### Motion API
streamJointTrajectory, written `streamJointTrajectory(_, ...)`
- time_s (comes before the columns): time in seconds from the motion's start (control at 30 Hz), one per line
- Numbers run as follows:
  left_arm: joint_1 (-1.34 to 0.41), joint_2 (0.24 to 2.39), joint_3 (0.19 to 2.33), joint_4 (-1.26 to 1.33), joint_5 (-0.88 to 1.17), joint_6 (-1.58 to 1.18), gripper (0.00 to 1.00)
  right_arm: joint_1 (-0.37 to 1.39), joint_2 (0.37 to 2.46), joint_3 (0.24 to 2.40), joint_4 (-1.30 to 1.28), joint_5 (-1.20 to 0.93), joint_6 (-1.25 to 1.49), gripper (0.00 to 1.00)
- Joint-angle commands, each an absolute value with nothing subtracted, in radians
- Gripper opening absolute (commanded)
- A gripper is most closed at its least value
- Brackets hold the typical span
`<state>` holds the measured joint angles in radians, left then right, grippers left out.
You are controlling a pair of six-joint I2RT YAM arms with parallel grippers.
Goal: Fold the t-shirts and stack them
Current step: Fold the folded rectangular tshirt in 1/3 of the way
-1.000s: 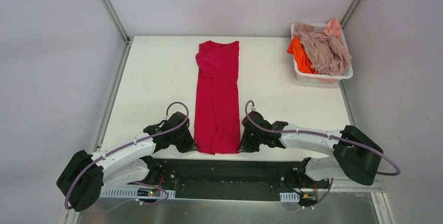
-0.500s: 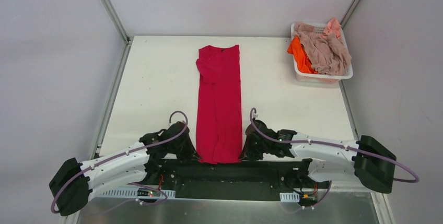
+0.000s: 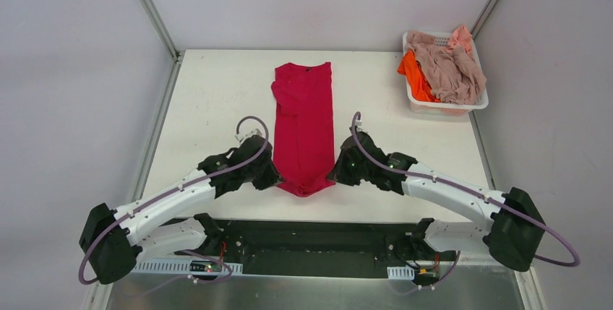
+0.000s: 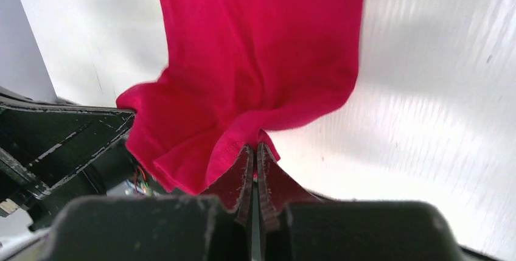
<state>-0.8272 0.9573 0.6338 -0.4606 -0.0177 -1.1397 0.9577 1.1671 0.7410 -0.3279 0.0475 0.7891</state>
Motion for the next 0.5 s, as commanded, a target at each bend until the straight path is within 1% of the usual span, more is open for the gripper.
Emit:
streamJointTrajectory(0.0,-0.748,1.083,0.755,-0.493,-0.124,-1.047,0.00,0.867,1.229,0.841,-0.279,0.077,0.679,0.00)
streamJointTrajectory(0.17,-0.641,1.240,0.892,-0.490,-0.109,-0.954,0.00,0.765,1.354,0.955,-0.235,0.041,0.608,0.00)
streamJointTrajectory(0.33,-0.589,1.372,1.027,-0.488,-0.147,-0.878,0.00,0.675,1.498,1.062,-0.150,-0.043,0.604,0.00)
streamJointTrajectory(0.47,-0.535,1.468,1.108,-0.488,-0.141,-0.832,0.00,0.631,1.594,1.132,-0.156,-0.056,0.578,0.00)
